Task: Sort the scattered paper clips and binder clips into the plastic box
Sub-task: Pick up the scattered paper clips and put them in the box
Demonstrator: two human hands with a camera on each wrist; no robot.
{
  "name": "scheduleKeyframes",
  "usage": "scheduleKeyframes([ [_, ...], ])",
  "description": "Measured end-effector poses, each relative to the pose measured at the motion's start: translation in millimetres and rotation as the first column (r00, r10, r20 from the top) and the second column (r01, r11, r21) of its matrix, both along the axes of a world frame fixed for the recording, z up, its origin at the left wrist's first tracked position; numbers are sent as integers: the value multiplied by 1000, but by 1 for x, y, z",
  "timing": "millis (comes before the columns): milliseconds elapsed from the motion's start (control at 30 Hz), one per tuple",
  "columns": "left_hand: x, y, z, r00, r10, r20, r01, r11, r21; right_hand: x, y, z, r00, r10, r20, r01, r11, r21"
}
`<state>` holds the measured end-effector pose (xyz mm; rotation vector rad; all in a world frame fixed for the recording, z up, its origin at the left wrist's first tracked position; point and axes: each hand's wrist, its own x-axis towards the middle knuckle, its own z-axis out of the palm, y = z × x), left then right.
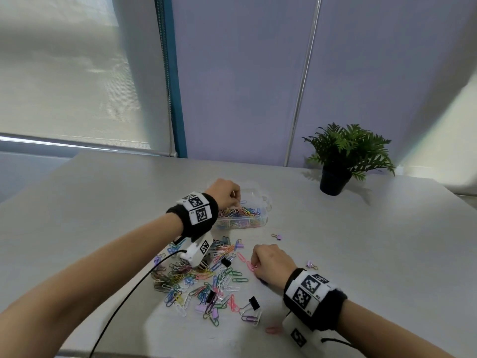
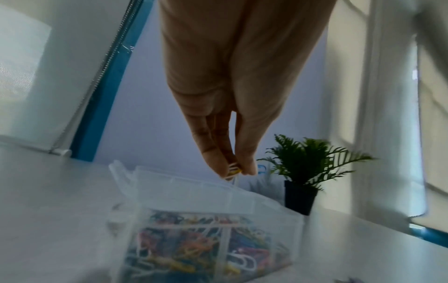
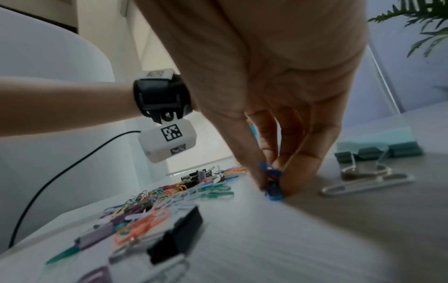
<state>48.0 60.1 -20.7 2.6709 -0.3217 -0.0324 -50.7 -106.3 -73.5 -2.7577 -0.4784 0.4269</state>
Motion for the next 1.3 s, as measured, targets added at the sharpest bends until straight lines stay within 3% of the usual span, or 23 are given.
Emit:
scheduleKeyframes([
  [167, 13, 2, -11, 997, 50, -52, -44, 992, 117, -3, 1, 3, 999, 40, -8, -40, 998, -44],
  [300, 15, 3, -15, 991, 49, -128, -33, 992, 125, 6, 0, 13, 994, 80, -77, -83, 996, -36],
  [467, 9, 19, -4, 993, 59, -98, -54, 997, 47, 40, -18, 35, 940, -1, -341, 102, 955, 279],
  [667, -29, 23, 12, 999, -38, -20, 38, 999, -16, 107, -5, 67, 989, -22, -145, 82, 903, 421],
  [867, -72, -11, -15, 940, -267, -213, 305, 937, 173, 128, 38, 64, 994, 89, 57, -98, 981, 170],
  [1067, -92, -9, -26, 934, -276, -229, 317, 933, 169, 96, 17, 61, 908, 344, 237, -349, 937, -23],
  [1200, -106, -16, -36, 941, -283, -188, 332, 880, 339, 50, -26, 45, 853, 521, 34, -515, 850, -110],
  [1300, -114, -27, -42, 962, -240, -134, 274, 865, 420, 27, -48, 31, 845, 532, -50, -530, 821, -211],
])
